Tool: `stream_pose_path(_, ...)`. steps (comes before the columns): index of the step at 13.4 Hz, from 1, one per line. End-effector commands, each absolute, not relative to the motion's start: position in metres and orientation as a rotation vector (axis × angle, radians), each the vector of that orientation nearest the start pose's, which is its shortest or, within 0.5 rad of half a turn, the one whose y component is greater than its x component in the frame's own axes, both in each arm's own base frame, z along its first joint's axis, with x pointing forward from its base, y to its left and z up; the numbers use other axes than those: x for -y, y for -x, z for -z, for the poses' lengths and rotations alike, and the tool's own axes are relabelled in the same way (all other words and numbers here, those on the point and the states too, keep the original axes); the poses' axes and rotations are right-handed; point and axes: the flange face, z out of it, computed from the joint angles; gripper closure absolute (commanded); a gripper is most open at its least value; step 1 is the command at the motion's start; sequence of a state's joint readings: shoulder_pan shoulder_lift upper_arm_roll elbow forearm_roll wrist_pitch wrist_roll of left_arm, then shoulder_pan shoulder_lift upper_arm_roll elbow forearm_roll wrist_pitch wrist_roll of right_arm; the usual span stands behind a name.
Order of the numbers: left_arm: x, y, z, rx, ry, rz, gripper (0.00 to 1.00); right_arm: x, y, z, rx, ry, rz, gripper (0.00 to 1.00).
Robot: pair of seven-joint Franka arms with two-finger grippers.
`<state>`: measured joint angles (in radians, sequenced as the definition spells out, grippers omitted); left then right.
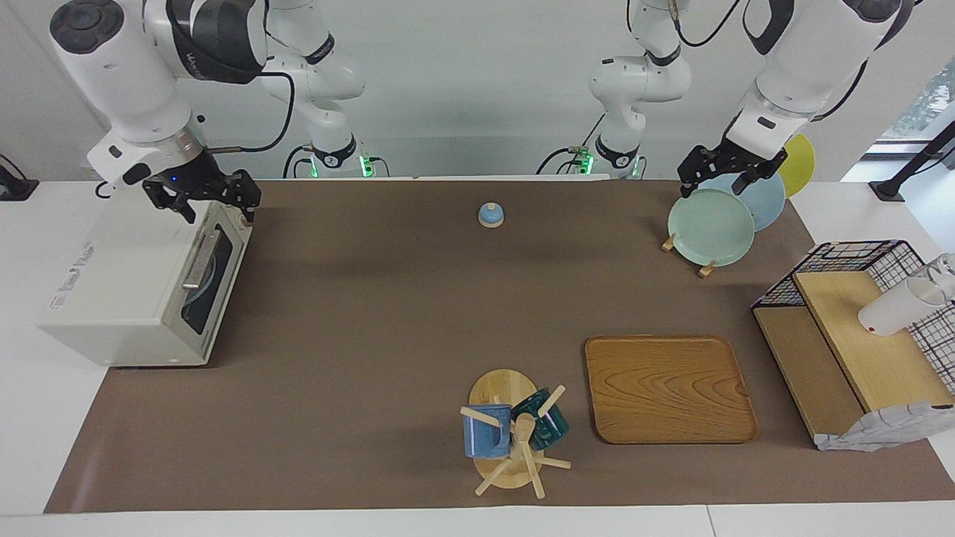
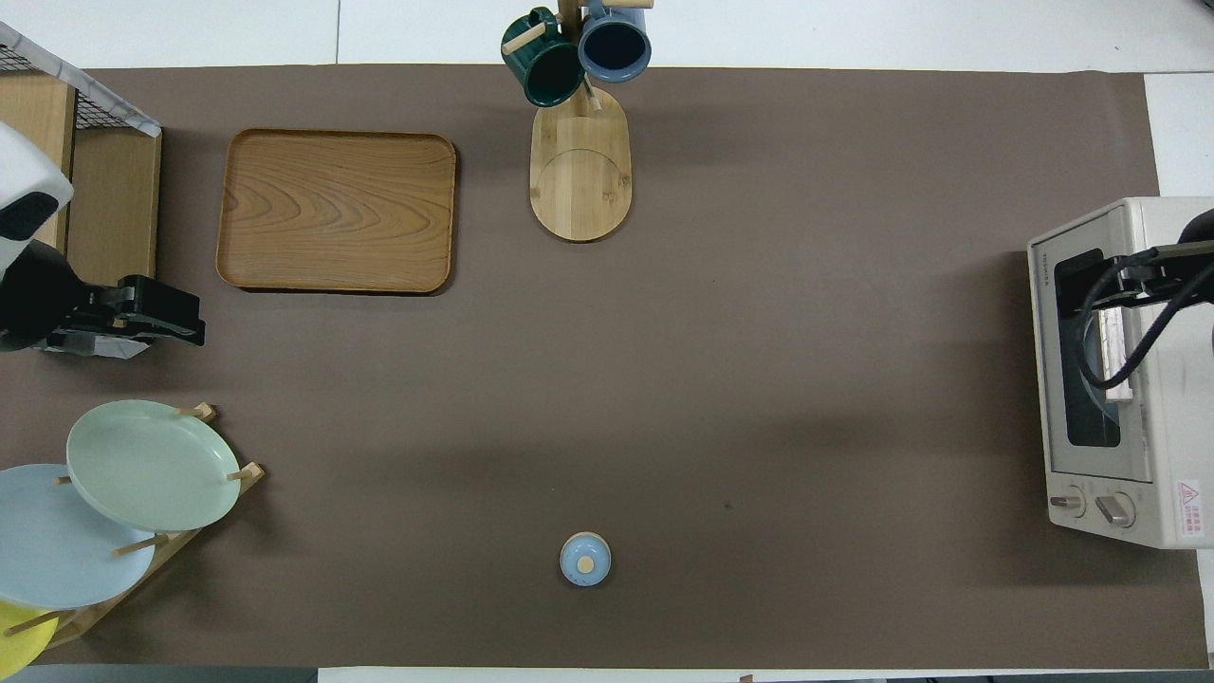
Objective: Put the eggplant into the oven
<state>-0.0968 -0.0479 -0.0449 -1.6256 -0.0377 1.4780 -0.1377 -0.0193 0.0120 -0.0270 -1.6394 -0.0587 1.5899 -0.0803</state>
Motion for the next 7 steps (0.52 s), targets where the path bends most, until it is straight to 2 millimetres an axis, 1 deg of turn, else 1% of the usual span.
stream_pose_path(1, 0.0756, -0.52, -0.6223, -0.003, 3.138, -0.146, 0.0, 0.0355, -0.5576, -0.5866, 0.019, 3.178, -0.05, 0.0)
stream_pose_path(7, 0.0756, -0.52, -0.6223, -0.003, 3.138, -0.146, 0.0, 0.0361, -0.5574, -0.5865, 0.021, 3.174, -0.052, 0.0)
